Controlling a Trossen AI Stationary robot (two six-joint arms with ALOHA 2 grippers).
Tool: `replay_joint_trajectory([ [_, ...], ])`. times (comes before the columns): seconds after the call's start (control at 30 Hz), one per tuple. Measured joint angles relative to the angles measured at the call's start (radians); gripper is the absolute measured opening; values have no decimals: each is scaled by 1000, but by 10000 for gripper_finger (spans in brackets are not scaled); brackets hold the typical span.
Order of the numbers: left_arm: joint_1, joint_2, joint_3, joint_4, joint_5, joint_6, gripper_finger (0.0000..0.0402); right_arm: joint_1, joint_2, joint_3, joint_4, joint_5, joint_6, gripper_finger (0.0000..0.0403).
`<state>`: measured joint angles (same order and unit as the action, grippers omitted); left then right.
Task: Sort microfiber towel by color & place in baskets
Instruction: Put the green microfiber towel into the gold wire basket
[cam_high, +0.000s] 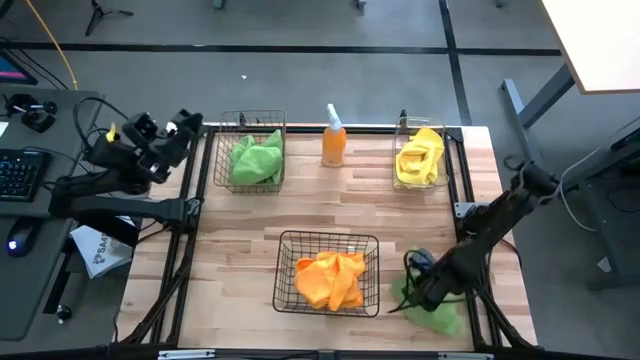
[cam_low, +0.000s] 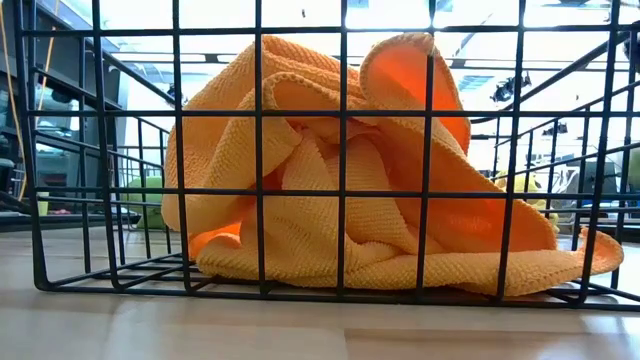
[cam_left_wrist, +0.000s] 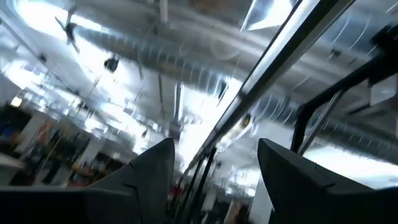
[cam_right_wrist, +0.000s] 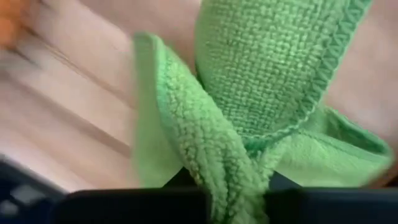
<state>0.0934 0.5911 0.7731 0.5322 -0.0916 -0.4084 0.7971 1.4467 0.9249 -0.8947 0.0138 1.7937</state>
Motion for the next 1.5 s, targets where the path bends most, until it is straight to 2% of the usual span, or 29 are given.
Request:
replay_joint_trajectory([
  [0.1, 0, -16, 0, -123, 0, -7, 218, -60, -72, 127, -182, 178, -37, 6],
  [0.2, 0, -10, 0, -245, 0, -33, 217, -135, -130, 259, -300, 413, -129, 4],
  [0.3, -3, 27, 0, -335, -1, -57, 216, -234, -159, 358, -308, 609, -281, 3],
  [0.37, -8, 68, -1, -371, 1, -73, 216, -317, -161, 402, -261, 674, -428, 3],
  [0.47, -24, 139, -2, -381, 6, -70, 216, -453, -143, 413, -76, 658, -684, 2],
  [0.6, -54, 233, -2, -367, 44, -24, 216, -589, -74, 413, 256, 511, -1002, 1],
  [0.7, -88, 296, -2, -347, 112, 39, 216, -648, -38, 413, 469, 397, -1143, 1],
  [0.8, -120, 334, -2, -334, 160, 77, 217, -677, -32, 413, 589, 329, -1203, 1],
  [0.97, -142, 366, 0, -322, 160, 138, 224, -672, -32, 413, 670, 281, -1263, 0],
  [1.1, -139, 384, 46, -403, 152, 215, 236, -649, -32, 413, 716, 261, -1310, 0],
  [1.17, -132, 396, 78, -471, 109, 266, 244, -635, -32, 413, 735, 262, -1334, 0],
  [1.27, -121, 421, 115, -465, 73, 298, 255, -622, -33, 413, 763, 299, -1352, 0],
  [1.37, -119, 458, 144, -410, 141, 285, 263, -622, -32, 413, 760, 369, -1370, 0],
  [1.5, -122, 503, 167, -450, 192, 280, 267, -628, -32, 413, 798, 442, -1416, 0],
])
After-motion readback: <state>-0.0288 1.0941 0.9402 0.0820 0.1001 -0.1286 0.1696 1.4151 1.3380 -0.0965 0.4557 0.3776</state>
